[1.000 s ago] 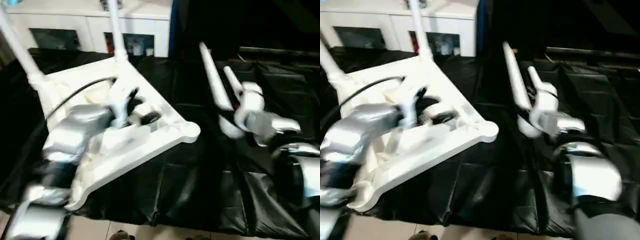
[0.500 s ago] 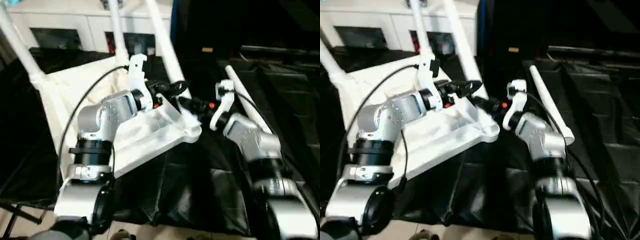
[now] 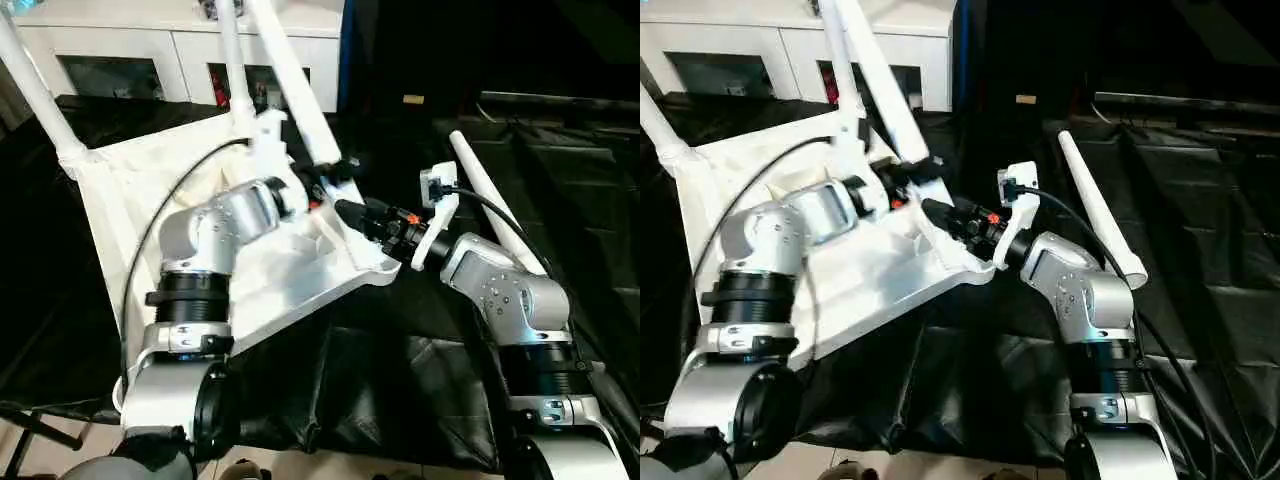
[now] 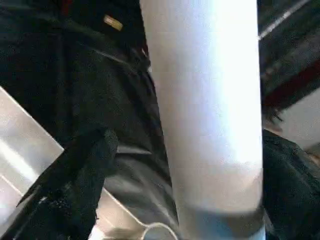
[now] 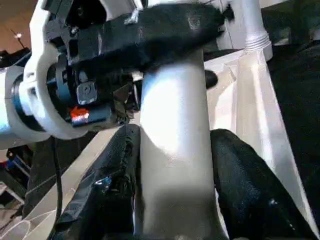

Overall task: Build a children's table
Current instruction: Pick table leg

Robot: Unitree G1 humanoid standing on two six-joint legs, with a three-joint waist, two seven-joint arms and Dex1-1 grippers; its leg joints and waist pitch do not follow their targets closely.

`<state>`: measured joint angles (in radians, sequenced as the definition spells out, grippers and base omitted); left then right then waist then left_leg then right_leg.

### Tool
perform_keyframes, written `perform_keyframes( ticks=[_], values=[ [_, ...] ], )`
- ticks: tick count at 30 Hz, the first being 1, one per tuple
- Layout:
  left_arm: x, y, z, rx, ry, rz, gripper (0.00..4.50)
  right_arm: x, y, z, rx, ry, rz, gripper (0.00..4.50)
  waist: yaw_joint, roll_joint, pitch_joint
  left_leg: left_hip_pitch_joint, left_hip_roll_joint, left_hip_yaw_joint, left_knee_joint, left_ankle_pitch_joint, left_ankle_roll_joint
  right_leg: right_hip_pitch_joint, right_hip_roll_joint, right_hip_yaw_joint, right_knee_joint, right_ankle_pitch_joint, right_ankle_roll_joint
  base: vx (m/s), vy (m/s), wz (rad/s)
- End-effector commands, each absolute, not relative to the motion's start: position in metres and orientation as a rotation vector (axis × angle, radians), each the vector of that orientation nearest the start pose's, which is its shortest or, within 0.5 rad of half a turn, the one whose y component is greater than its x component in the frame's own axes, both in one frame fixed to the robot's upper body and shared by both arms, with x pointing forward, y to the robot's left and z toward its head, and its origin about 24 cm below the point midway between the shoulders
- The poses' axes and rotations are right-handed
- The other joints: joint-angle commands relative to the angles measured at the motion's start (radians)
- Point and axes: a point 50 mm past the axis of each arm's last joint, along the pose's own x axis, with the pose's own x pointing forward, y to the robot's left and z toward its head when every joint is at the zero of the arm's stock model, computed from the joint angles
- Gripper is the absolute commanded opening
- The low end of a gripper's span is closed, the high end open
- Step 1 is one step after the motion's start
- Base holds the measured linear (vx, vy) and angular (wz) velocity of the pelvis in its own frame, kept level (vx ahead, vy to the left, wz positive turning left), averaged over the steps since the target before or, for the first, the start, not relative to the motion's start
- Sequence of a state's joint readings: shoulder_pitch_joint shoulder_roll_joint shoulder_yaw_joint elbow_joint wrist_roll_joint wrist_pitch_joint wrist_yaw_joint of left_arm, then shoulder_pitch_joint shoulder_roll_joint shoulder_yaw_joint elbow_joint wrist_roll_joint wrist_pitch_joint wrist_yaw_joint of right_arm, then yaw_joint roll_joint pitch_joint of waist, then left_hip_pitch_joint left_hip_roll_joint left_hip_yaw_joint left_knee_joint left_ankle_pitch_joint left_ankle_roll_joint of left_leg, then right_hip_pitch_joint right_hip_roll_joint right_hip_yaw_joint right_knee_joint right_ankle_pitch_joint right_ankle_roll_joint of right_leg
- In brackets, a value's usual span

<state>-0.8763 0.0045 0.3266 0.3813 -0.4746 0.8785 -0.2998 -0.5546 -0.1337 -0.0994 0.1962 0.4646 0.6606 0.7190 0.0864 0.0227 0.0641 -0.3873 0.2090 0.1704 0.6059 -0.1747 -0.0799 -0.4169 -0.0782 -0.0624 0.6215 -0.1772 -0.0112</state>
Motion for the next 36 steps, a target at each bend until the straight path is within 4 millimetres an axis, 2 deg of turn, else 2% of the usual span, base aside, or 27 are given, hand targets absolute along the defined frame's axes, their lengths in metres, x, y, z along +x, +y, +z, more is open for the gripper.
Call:
perform_keyframes(
  ticks=[1,8,15,16,18,21,22,23,28,32,34,36],
  values=[
    [0.372,0.092,0.169,-0.6,0.288,-0.615,4.5,0.324,-0.109,0.127,0.406,0.156,0.935,1.84,-0.002,-0.014,-0.084,0.013,0.004,0.004,-0.061,-0.088,0.056,0.067,-0.044,0.034,-0.073,-0.117,-0.204,0.0,0.0,0.0],
    [0.372,0.088,0.172,-0.605,0.265,-0.602,4.5,0.322,-0.106,0.127,0.392,0.167,0.933,1.84,-0.002,-0.013,-0.088,0.013,0.005,0.005,-0.06,-0.061,0.07,0.069,-0.045,0.034,-0.067,-0.049,-0.222,0.0,0.0,0.0],
    [0.373,0.088,0.174,-0.62,0.243,-0.585,3.84,0.322,-0.105,0.127,0.37,0.174,0.921,1.84,-0.002,-0.015,-0.086,0.013,0.005,0.006,-0.06,-0.068,0.069,0.07,-0.046,0.034,-0.07,-0.073,-0.218,0.0,0.0,0.0],
    [0.374,0.088,0.174,-0.618,0.24,-0.581,3.71,0.322,-0.105,0.127,0.357,0.176,0.911,2.19,-0.002,-0.015,-0.085,0.013,0.005,0.006,-0.06,-0.071,0.066,0.069,-0.046,0.034,-0.071,-0.081,-0.215,0.0,0.0,0.0],
    [0.374,0.091,0.175,-0.567,0.218,-0.553,3.58,0.323,-0.104,0.126,0.343,0.184,0.903,2.54,-0.003,-0.016,-0.086,0.013,0.005,0.005,-0.061,-0.069,0.063,0.07,-0.046,0.035,-0.071,-0.083,-0.209,0.0,0.0,0.0],
    [0.375,0.091,0.178,-0.48,0.2,-0.534,3.27,0.325,-0.101,0.126,0.295,0.205,0.891,2.76,-0.002,-0.016,-0.086,0.013,0.006,0.004,-0.061,-0.065,0.061,0.069,-0.046,0.034,-0.071,-0.088,-0.2,0.0,0.0,0.0],
    [0.375,0.09,0.181,-0.421,0.184,-0.525,3.27,0.326,-0.097,0.126,0.235,0.22,0.873,2.76,-0.005,-0.019,-0.085,0.012,0.005,0.005,-0.061,-0.062,0.058,0.069,-0.044,0.035,-0.071,-0.084,-0.195,0.0,0.0,0.0],
    [0.375,0.089,0.183,-0.403,0.176,-0.524,3.12,0.328,-0.095,0.125,0.202,0.225,0.862,2.96,-0.004,-0.016,-0.087,0.013,0.006,0.004,-0.061,-0.049,0.053,0.069,-0.045,0.035,-0.068,-0.076,-0.194,0.0,0.0,0.0],
    [0.373,0.08,0.19,-0.297,0.14,-0.536,2.75,0.336,-0.077,0.121,0.071,0.273,0.802,3.01,-0.008,-0.017,-0.086,0.013,0.006,0.005,-0.06,-0.051,0.043,0.066,-0.046,0.036,-0.065,-0.073,-0.207,0.0,0.0,0.0],
    [0.373,0.077,0.188,-0.299,0.147,-0.538,2.36,0.338,-0.062,0.114,0.056,0.321,0.803,3.01,-0.008,-0.019,-0.086,0.013,0.005,0.007,-0.06,-0.061,0.04,0.068,-0.046,0.038,-0.064,-0.064,-0.205,0.0,0.0,0.0],
    [0.375,0.078,0.184,-0.295,0.154,-0.512,2.29,0.341,-0.061,0.109,0.075,0.346,0.764,2.74,-0.011,-0.017,-0.086,0.014,0.006,0.007,-0.061,-0.065,0.039,0.066,-0.046,0.037,-0.066,-0.066,-0.211,0.0,0.0,0.0],
    [0.375,0.08,0.183,-0.297,0.152,-0.5,2.16,0.343,-0.062,0.107,0.1,0.353,0.743,2.62,-0.012,-0.021,-0.086,0.013,0.005,0.007,-0.061,-0.062,0.036,0.068,-0.045,0.038,-0.065,-0.061,-0.21,0.0,0.0,0.0]
  ],
)
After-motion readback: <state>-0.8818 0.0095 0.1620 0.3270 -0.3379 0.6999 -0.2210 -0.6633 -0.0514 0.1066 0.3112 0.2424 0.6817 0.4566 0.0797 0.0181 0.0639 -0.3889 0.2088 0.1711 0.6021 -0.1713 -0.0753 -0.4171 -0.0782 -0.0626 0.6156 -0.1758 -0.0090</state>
